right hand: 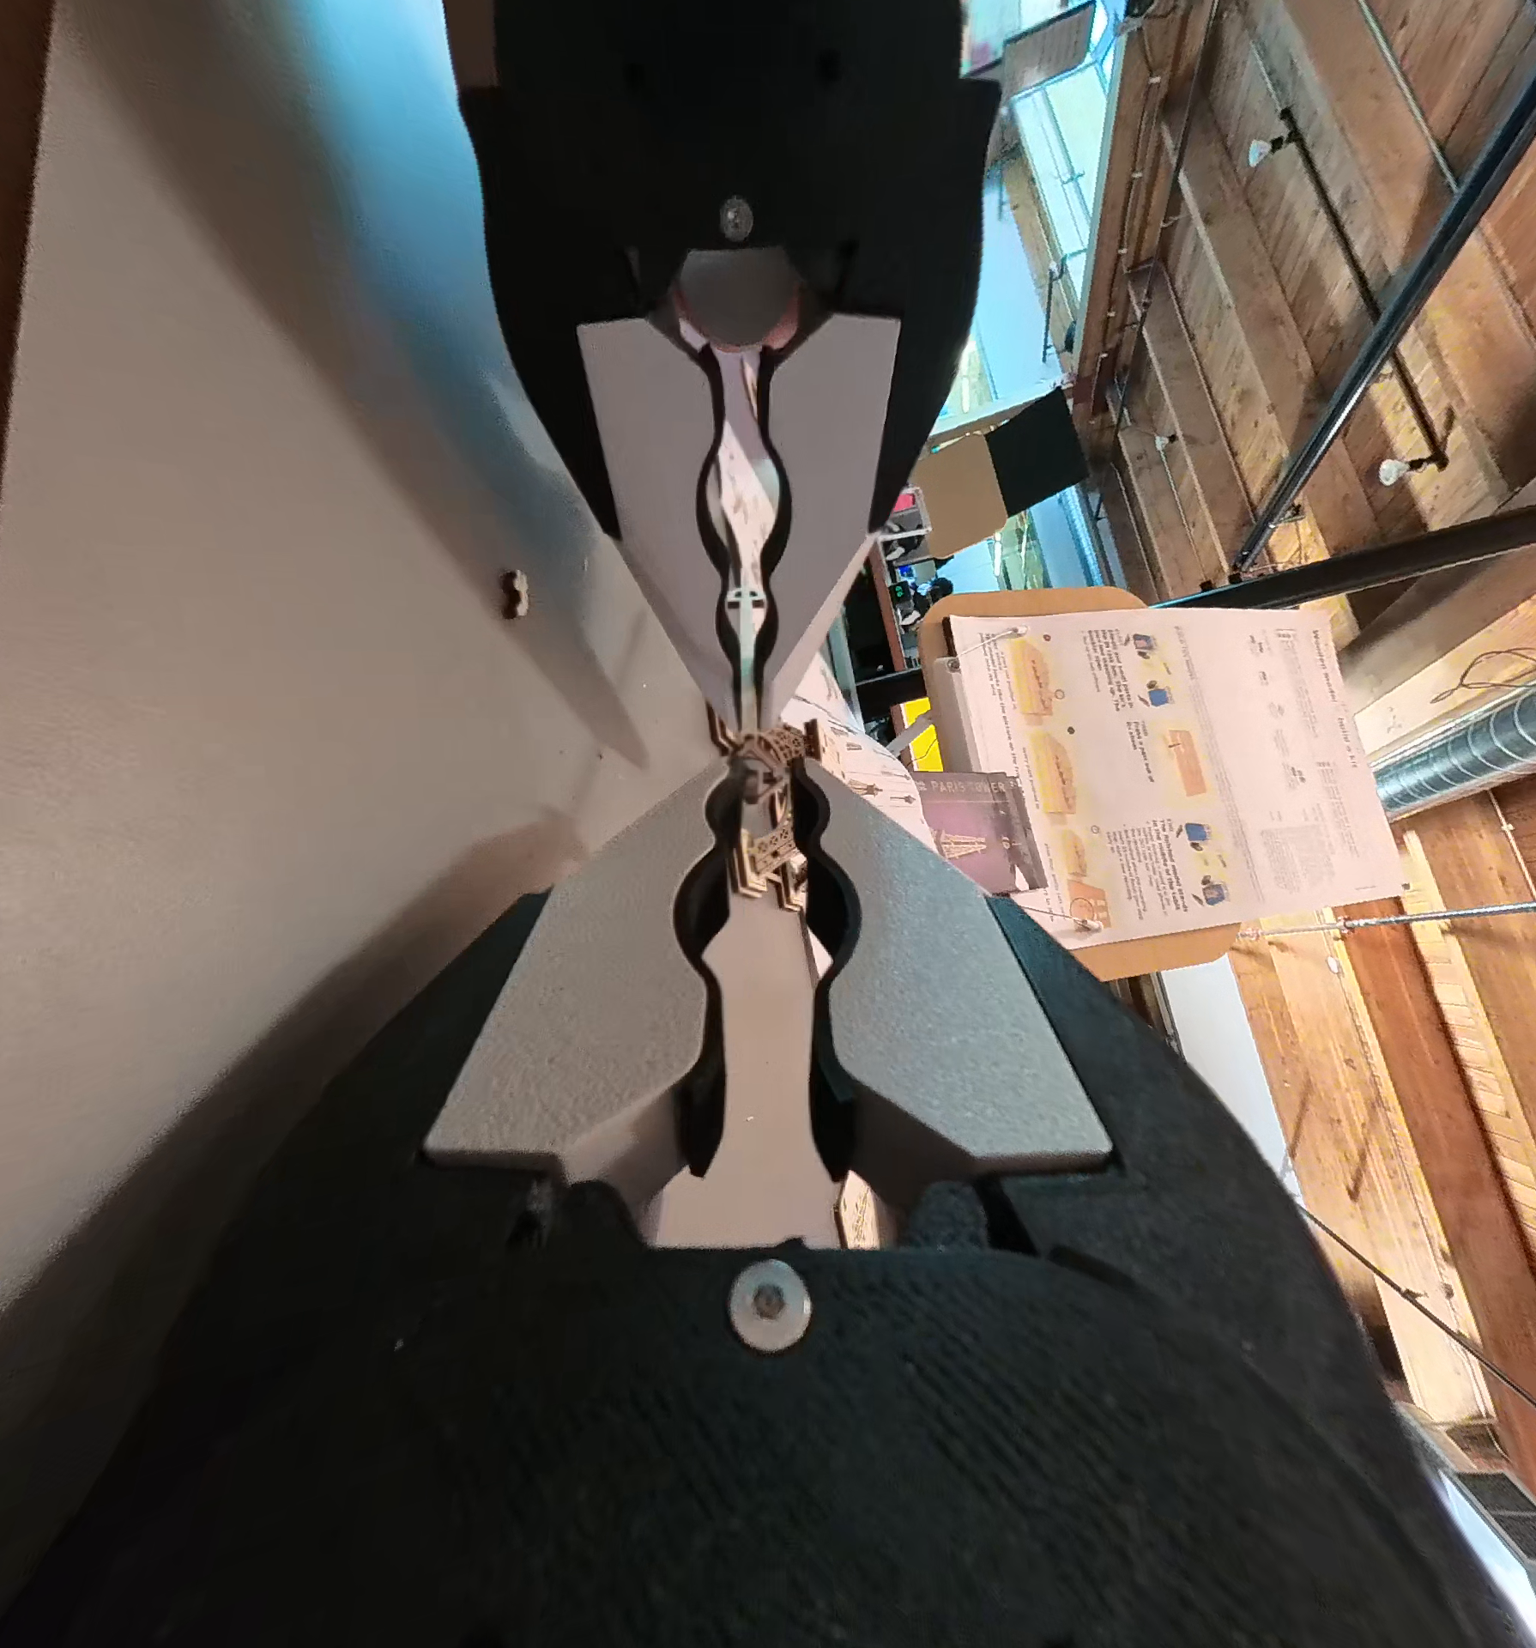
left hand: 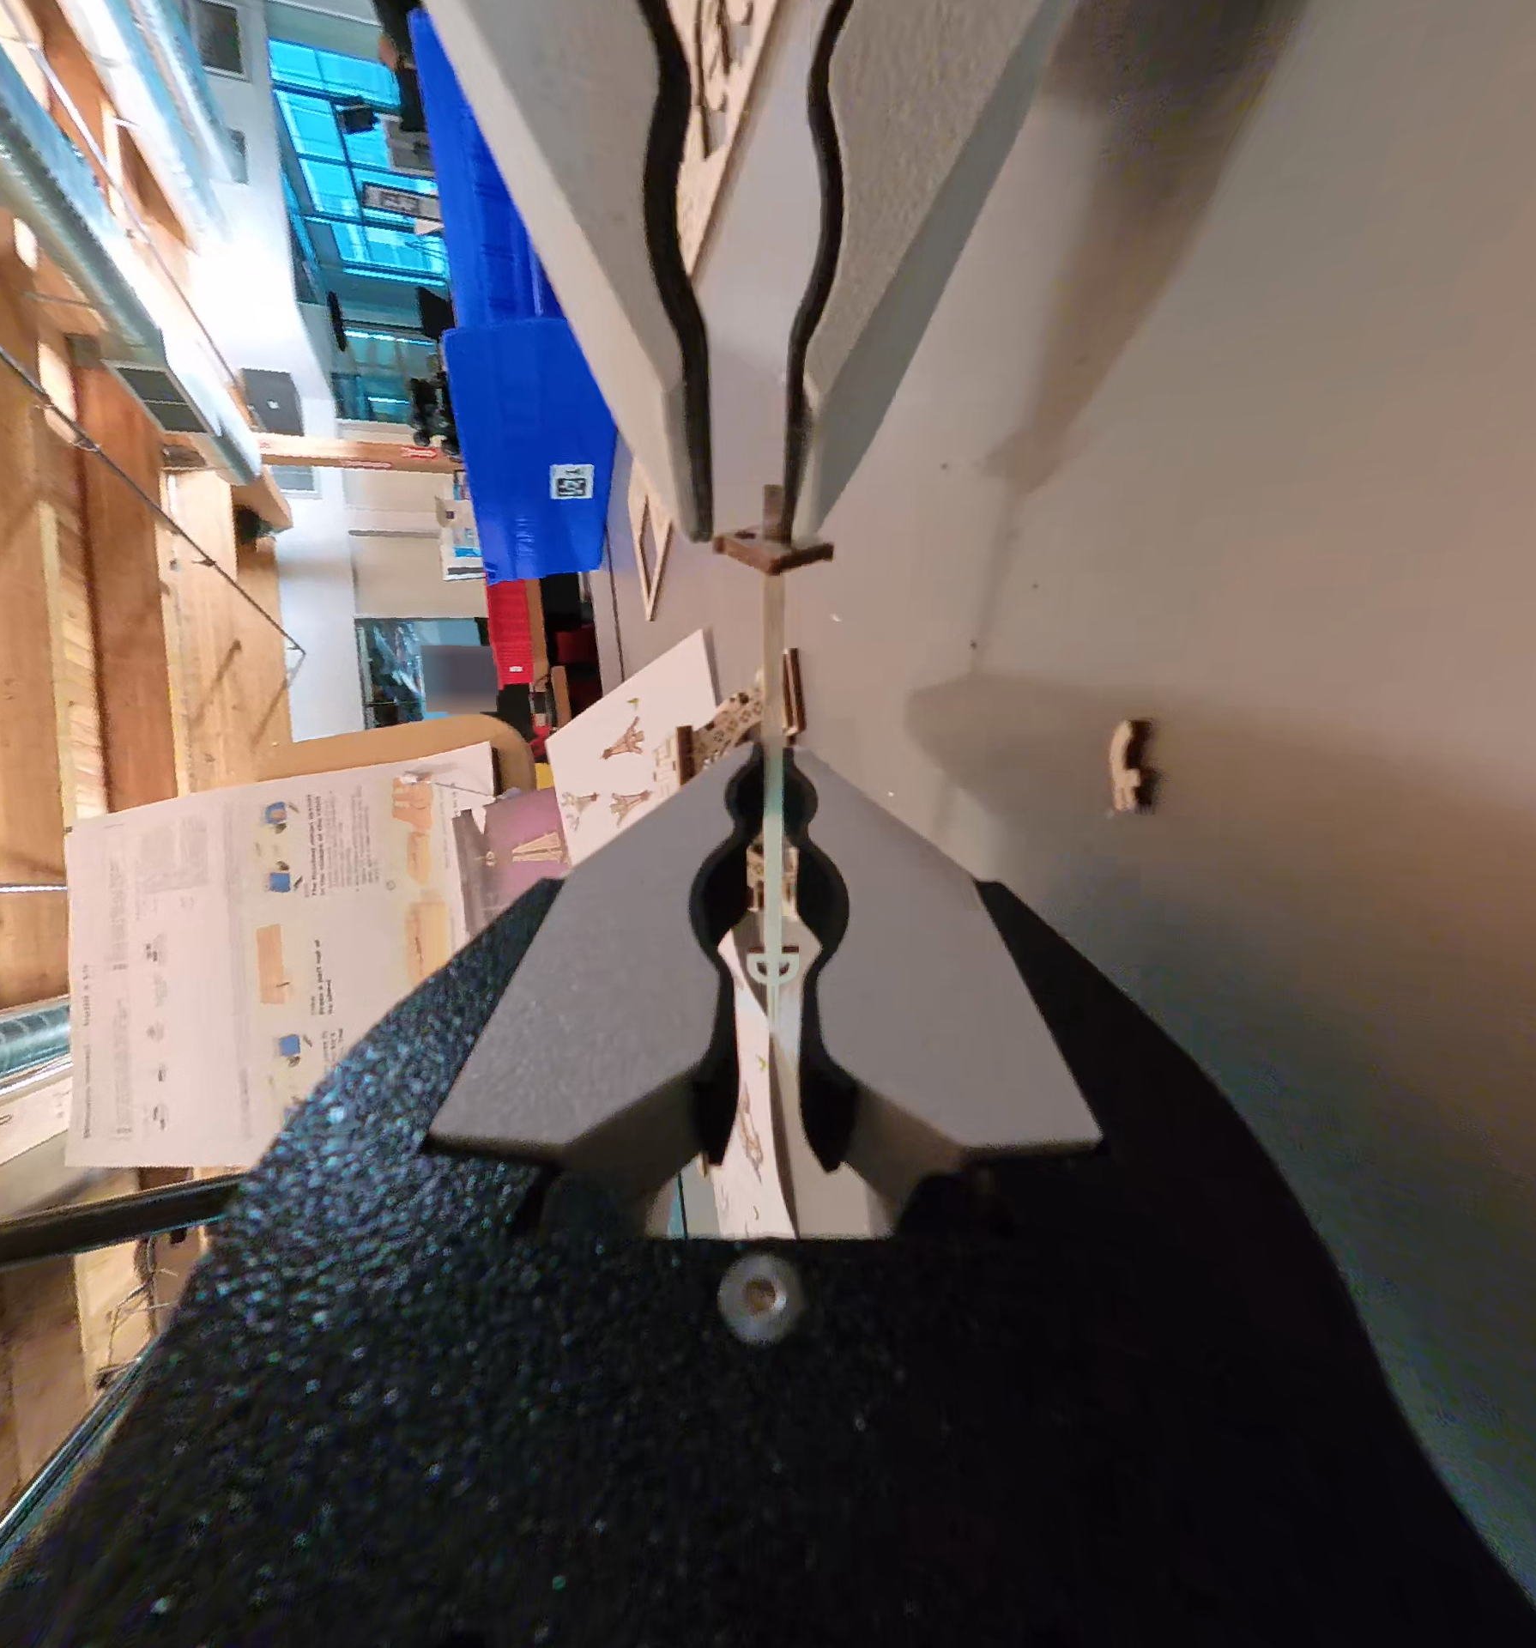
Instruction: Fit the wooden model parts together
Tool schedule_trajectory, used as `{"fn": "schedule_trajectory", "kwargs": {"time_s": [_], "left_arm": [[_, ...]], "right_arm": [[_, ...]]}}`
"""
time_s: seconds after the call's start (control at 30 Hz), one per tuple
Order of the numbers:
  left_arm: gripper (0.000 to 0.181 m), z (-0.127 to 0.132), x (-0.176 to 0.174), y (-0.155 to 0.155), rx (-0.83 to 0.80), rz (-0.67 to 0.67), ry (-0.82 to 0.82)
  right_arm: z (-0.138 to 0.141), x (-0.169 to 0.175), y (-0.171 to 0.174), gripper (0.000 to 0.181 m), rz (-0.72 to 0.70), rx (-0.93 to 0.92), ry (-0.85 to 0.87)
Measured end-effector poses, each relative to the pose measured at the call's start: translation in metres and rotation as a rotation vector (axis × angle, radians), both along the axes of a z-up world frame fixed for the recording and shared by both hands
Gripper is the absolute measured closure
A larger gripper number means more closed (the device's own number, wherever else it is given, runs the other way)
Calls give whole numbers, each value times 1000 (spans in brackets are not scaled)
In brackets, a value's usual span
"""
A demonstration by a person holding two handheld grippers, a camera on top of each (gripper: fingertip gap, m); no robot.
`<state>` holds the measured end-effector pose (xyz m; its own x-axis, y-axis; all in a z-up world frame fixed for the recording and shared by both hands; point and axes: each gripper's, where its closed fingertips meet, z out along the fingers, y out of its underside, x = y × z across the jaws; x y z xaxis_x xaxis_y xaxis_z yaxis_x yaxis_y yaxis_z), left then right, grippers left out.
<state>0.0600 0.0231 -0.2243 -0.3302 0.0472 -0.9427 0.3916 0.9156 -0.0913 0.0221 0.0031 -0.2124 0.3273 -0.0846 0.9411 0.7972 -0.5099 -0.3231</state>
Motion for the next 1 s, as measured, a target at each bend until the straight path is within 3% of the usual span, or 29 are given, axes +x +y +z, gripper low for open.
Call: {"fn": "schedule_trajectory", "kwargs": {"time_s": [0.5, 1.0], "left_arm": [[181, -15, -2, 2, 38, 13, 94], [181, -12, 2, 2, -11, 20, 111]], "right_arm": [[-17, 3, 0, 175, 24, -59, 175], [-12, 8, -2, 180, -11, -30, 150]]}}
